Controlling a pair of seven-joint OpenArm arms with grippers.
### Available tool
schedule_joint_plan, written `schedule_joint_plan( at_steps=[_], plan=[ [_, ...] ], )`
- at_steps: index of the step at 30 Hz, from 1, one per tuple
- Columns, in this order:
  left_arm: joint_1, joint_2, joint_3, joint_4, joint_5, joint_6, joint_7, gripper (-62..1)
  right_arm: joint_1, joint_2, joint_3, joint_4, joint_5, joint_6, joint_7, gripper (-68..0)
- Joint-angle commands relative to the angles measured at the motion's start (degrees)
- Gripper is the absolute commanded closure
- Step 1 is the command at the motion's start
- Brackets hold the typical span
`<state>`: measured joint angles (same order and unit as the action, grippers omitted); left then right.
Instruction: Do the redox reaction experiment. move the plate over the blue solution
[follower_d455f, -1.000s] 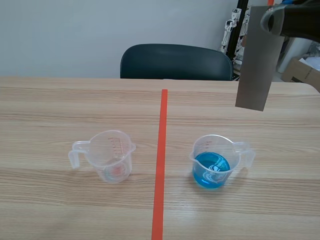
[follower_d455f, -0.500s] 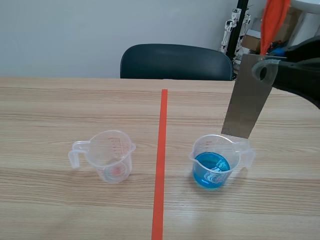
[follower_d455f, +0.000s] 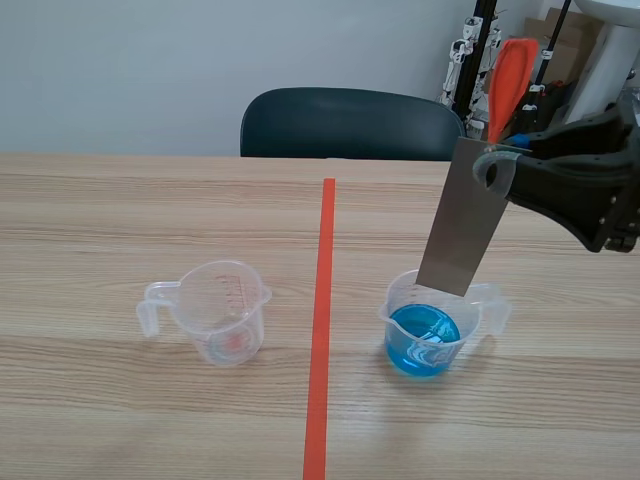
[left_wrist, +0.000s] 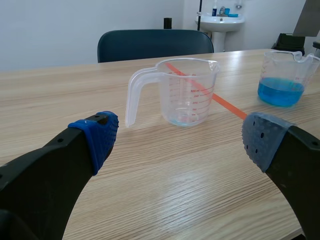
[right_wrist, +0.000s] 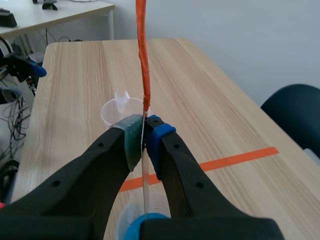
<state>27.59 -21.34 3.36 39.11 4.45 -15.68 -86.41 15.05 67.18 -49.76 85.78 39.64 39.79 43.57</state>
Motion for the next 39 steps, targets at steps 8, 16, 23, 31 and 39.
schedule_joint_plan(
  at_steps=[8, 16, 23, 31, 39],
  plan=[
    [0.83, -2.71, -0.15, 0.35, -0.55, -0.20, -2.56, -52.2, 8.04, -0.04, 1.01, 1.09, 16.55, 2.93, -16.83, -0.6],
    [3.89, -7.23, -0.15, 1.22, -0.57, -0.55, -2.54, -52.0, 16.22, -0.07, 1.01, 4.04, 27.47, 2.93, -31.65, -0.6],
    [8.46, -14.73, -0.15, 5.18, -0.79, -0.59, -2.60, -52.0, 18.45, -2.38, 1.05, 6.54, 31.32, 2.93, -40.11, -0.6],
    [14.08, -24.55, -0.15, 9.94, -4.31, -0.59, -2.60, -52.0, 14.91, -5.70, 1.05, 4.04, 21.14, 2.93, -34.53, -0.6],
    [17.14, -34.29, -0.15, 14.21, -11.17, -0.59, -2.54, -49.9, 10.34, -5.90, 1.05, 1.55, 8.07, 2.93, -21.73, -0.6]
  ],
)
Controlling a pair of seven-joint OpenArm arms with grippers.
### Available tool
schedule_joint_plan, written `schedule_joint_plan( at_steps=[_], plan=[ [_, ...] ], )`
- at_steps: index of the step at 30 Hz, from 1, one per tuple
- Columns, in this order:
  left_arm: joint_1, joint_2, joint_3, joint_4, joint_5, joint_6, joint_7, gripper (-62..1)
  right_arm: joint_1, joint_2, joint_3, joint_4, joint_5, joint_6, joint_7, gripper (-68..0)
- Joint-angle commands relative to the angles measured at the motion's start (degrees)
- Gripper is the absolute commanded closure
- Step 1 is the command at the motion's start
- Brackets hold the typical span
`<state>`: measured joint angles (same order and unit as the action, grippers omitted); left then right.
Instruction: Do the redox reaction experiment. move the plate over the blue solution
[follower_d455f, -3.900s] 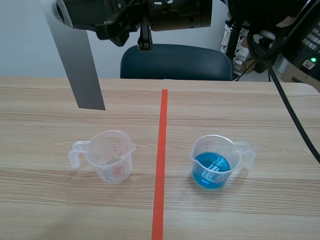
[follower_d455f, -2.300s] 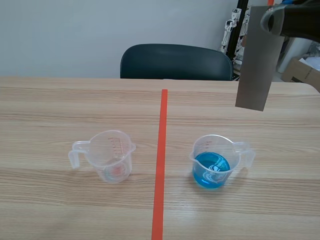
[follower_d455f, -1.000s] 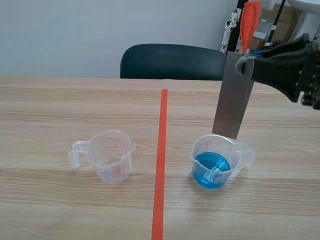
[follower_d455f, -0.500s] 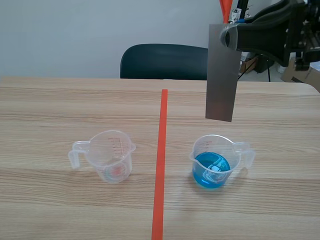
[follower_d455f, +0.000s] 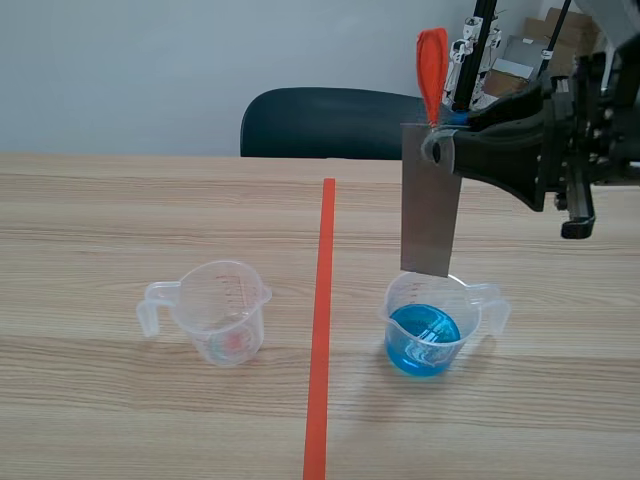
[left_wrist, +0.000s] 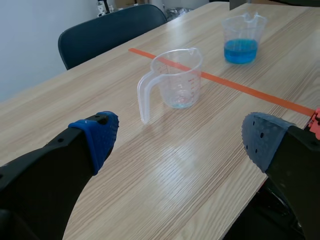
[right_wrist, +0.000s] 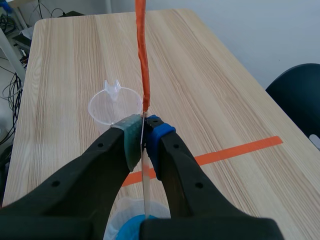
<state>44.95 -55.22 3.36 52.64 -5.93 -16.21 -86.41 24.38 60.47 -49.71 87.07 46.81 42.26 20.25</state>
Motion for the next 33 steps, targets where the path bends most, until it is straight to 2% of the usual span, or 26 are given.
schedule_joint_plan(
  at_steps=[1, 5, 9, 13, 17, 20, 21, 24, 30, 33],
  plan=[
    [-0.22, -1.57, -0.15, 1.14, -0.74, -0.07, -2.51, -47.0, 0.76, 0.87, 1.01, 0.20, 0.13, 0.46, 2.69, -0.6],
    [-0.22, -5.95, -0.15, 2.82, -0.74, -0.15, -2.49, -35.5, -0.35, 1.46, 1.01, 0.17, -2.47, 0.46, 6.05, -0.6],
    [-0.22, -10.08, -0.15, 4.70, -0.96, -0.26, -2.45, -30.1, -2.05, 3.08, 1.01, 0.17, -5.20, 0.46, 10.95, -0.6],
    [-0.24, -14.12, -0.15, 6.71, -1.25, -0.26, -2.34, -25.3, -2.84, 5.35, 1.01, 0.20, -5.40, 0.46, 14.16, -0.6],
    [-0.39, -17.97, -0.15, 9.25, -5.18, -0.31, -0.09, -19.8, -3.02, 7.23, 1.01, 0.20, -5.49, 0.46, 16.35, -0.6],
    [-0.74, -20.90, -0.17, 11.21, -8.46, -0.31, 2.73, -12.2, -3.15, 7.61, 1.01, 0.20, -5.70, 0.46, 17.73, -0.6],
    [-1.38, -21.66, -0.17, 11.74, -8.48, -0.72, 3.69, -9.1, -3.21, 7.58, 1.01, 0.20, -5.88, 0.46, 17.94, -0.6],
    [-4.33, -23.02, -0.15, 12.90, -8.46, -4.79, 6.08, -2.5, -3.65, 7.28, 1.01, 0.20, -6.99, 0.46, 19.43, -0.6],
    [-10.21, -23.39, -0.15, 16.57, -8.46, -10.29, 10.99, -2.5, -4.87, 6.64, 1.01, 0.20, -7.82, 0.46, 21.27, -0.6],
    [-11.91, -23.39, -0.15, 19.96, -8.46, -10.60, 15.12, -2.5, -5.60, 6.64, 1.01, 0.20, -7.67, 0.46, 21.73, -0.6]
  ],
)
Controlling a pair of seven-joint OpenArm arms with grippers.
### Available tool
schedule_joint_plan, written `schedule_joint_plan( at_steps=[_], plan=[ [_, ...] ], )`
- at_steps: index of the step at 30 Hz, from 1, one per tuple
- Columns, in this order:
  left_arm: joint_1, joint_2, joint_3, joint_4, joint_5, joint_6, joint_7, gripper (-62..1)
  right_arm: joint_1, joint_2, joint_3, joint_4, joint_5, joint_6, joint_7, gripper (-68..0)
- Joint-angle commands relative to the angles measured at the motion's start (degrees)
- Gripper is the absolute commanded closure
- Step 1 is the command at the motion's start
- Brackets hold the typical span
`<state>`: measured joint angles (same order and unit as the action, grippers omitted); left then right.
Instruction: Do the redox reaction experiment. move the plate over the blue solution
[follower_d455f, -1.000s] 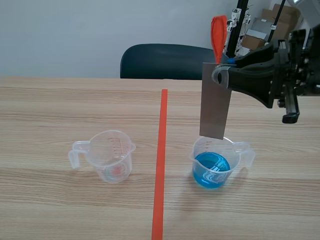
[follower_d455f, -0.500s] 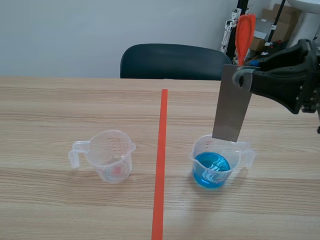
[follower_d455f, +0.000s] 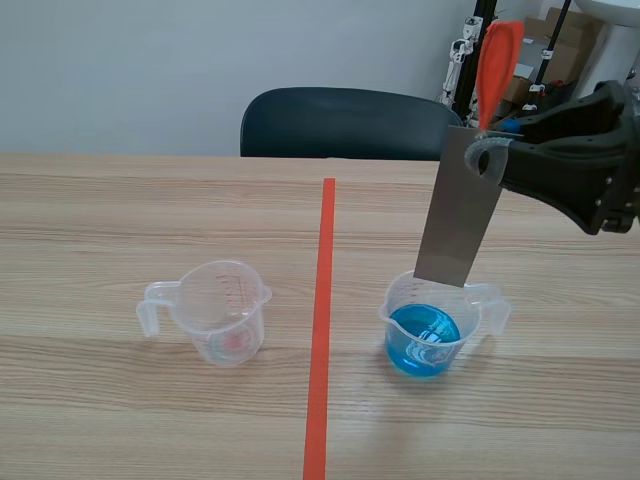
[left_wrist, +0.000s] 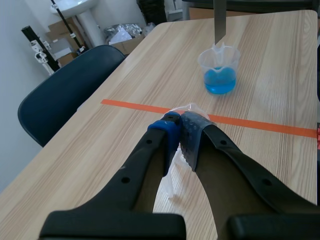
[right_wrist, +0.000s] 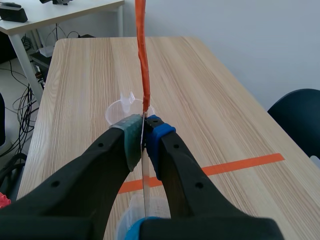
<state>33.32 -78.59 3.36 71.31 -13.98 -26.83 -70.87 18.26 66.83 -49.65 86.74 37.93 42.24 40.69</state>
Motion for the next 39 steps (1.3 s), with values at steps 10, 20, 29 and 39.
schedule_joint_plan(
  at_steps=[10, 20, 29, 39],
  plan=[
    [-5.64, -0.02, -0.07, 9.79, -0.42, -1.49, 9.57, -2.5, 0.44, 0.33, 0.94, 0.50, 5.29, 0.48, -0.04, -0.6],
    [-11.39, 0.61, 2.47, 10.05, -0.42, -1.40, 12.02, -2.5, 0.44, 0.28, 0.94, -0.20, 7.69, 0.48, -0.48, -0.6],
    [-24.76, 5.73, 13.68, 9.11, 1.66, -1.95, 15.50, -2.7, 0.44, 0.28, 0.94, -0.20, 7.74, 0.48, -0.98, -0.6],
    [-42.56, 11.93, 28.00, 9.09, 3.74, -4.90, 22.56, -2.7, 0.44, 0.28, 0.94, -0.20, 7.76, 0.48, -1.11, -0.6]
  ],
)
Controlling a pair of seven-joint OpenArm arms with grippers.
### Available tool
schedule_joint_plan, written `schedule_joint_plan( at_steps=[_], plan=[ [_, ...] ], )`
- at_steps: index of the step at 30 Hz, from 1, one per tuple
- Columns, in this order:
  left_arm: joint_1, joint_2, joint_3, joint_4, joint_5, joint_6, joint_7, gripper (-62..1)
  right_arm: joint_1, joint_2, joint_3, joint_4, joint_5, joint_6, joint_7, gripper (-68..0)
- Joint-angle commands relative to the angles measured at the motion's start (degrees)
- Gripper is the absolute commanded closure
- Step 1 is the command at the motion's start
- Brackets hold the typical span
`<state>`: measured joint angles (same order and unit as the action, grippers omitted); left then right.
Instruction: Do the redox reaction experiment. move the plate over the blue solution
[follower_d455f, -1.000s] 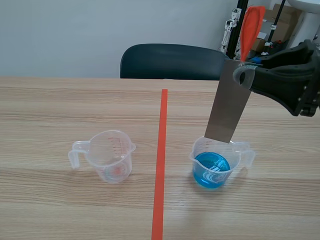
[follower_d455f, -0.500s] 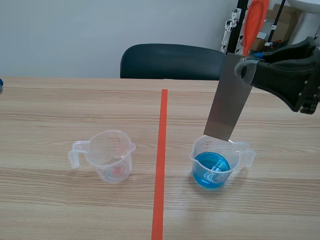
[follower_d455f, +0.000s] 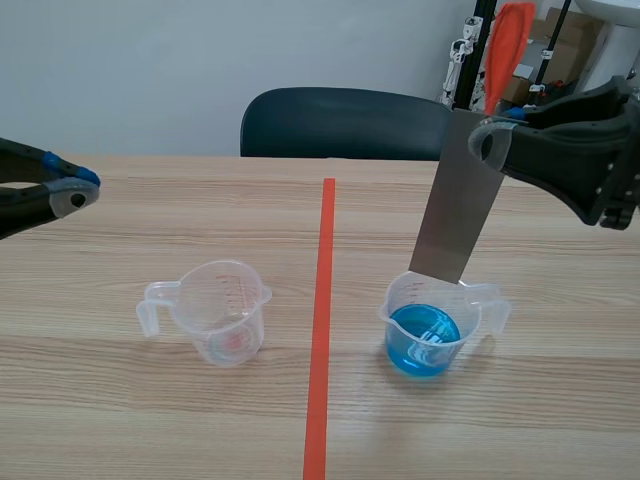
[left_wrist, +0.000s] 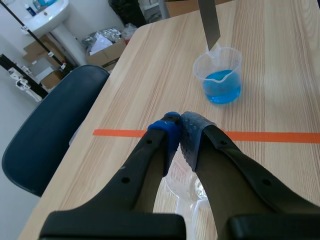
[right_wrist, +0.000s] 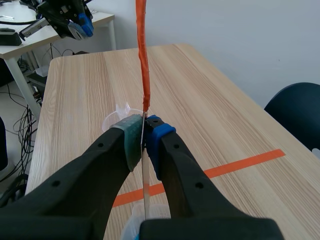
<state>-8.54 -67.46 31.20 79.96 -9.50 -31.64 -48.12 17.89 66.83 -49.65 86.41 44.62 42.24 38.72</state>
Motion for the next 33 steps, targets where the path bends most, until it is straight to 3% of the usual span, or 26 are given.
schedule_joint_plan(
  at_steps=[1, 9, 23, 33],
  plan=[
    [-2.34, 1.77, 1.66, 0.44, -0.72, -0.11, 0.92, -2.7, 0.81, 0.28, 0.94, 0.13, 1.07, 0.48, 0.85, -0.6],
    [-12.72, 8.68, 11.15, 0.17, -0.50, -1.20, 8.35, -2.7, 0.81, 0.28, 0.94, 0.13, 1.14, 0.48, 0.85, -0.6],
    [-22.03, 19.87, 18.49, -2.99, -0.33, -4.37, 19.50, -2.7, 0.81, 0.28, 0.94, 0.13, 2.19, 0.48, 0.85, -0.6],
    [-26.38, 27.63, 23.43, -10.29, -0.33, -7.15, 20.96, -2.7, 0.81, 0.28, 0.94, 0.13, 2.14, 0.48, 0.59, -0.6]
  ],
)
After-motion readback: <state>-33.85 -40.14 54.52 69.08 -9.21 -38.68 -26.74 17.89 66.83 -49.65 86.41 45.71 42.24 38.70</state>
